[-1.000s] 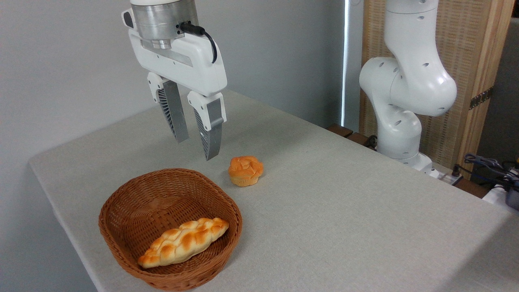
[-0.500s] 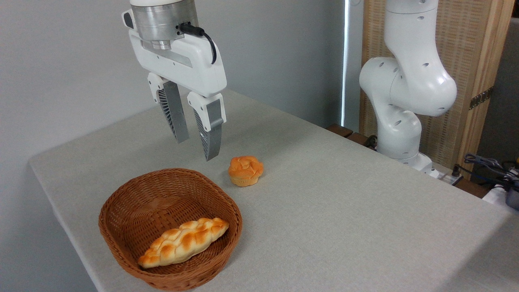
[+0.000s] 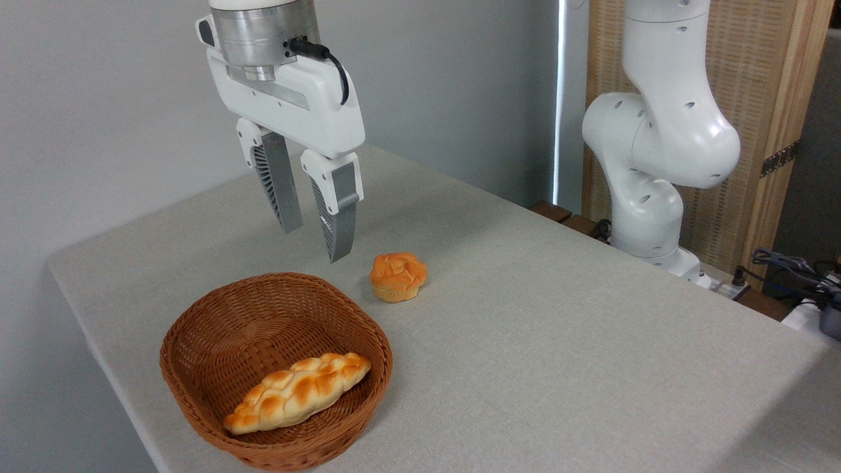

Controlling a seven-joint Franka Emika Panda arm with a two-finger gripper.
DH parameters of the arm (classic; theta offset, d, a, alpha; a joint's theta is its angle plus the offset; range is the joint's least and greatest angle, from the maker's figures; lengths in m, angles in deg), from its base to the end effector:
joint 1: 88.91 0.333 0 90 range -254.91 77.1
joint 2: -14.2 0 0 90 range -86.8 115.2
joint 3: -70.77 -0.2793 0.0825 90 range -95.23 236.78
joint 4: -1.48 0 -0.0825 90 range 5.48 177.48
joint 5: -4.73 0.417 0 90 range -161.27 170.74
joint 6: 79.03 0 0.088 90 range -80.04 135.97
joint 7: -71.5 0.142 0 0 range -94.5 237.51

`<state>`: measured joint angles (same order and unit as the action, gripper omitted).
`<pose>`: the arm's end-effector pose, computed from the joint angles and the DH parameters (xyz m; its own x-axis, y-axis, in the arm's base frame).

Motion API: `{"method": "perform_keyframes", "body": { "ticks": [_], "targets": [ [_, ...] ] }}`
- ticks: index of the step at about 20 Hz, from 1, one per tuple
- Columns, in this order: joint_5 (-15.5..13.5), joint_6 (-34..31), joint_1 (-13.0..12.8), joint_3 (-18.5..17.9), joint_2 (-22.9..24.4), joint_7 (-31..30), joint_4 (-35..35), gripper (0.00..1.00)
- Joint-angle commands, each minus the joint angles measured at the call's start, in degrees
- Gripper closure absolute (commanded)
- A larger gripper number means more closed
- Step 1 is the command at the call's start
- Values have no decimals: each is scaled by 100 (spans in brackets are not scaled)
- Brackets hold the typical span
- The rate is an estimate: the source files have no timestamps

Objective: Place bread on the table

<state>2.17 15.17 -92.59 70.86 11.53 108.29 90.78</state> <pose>0.6068 -0.0460 0.5379 0.7602 -0.6470 0.0579 -0.6486 -0.7610 0.0125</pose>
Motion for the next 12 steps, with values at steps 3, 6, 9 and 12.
{"method": "perform_keyframes", "body": {
  "ticks": [3, 6, 9, 12],
  "targets": [
    [-51, 580, 201, -43, -93, 118, 87, 0],
    [-43, 1107, 289, -43, -137, 118, 359, 0],
    [-34, 2011, 298, -52, -208, 118, 771, 0],
    [-34, 2576, 298, -43, -243, 118, 1176, 0]
  ]
}}
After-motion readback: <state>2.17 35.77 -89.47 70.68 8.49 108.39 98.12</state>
